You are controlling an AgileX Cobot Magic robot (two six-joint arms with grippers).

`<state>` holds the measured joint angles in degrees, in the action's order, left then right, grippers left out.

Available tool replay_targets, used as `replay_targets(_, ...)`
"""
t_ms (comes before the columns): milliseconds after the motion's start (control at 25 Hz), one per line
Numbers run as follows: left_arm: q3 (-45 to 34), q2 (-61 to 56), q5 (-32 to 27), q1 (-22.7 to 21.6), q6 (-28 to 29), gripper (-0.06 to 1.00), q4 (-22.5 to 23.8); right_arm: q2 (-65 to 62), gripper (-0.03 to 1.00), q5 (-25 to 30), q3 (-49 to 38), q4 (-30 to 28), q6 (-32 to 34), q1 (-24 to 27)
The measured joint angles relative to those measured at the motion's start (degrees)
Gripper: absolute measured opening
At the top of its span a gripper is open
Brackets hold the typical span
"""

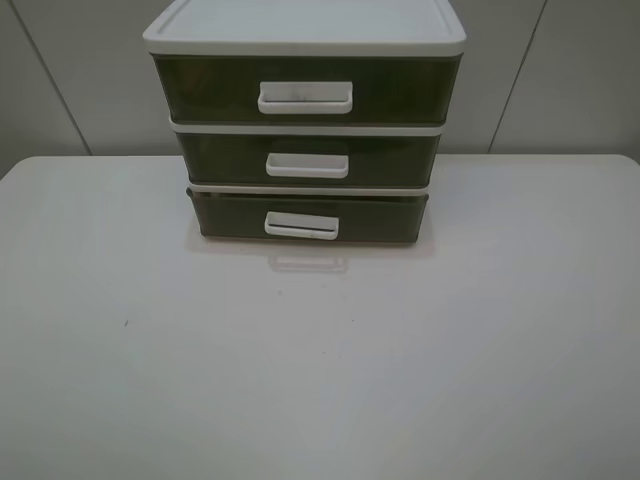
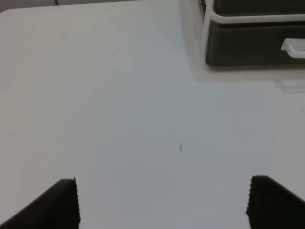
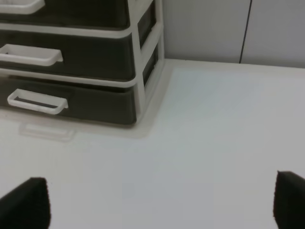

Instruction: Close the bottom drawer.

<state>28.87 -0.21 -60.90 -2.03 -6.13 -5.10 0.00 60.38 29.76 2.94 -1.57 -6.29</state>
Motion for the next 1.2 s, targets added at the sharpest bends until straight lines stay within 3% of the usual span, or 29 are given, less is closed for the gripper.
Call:
replay_targets(1040,0.00,0.00,0.00,0.00,0.00,0.72,0.00,0.00,0.82,0.18,-0.06,-0.13,0.65,0.05)
replay_targets(1200,0.00,0.00,0.00,0.00,0.00,0.72,0.00,0.00,0.82,0.18,-0.06,-0.75,1.57,4.19)
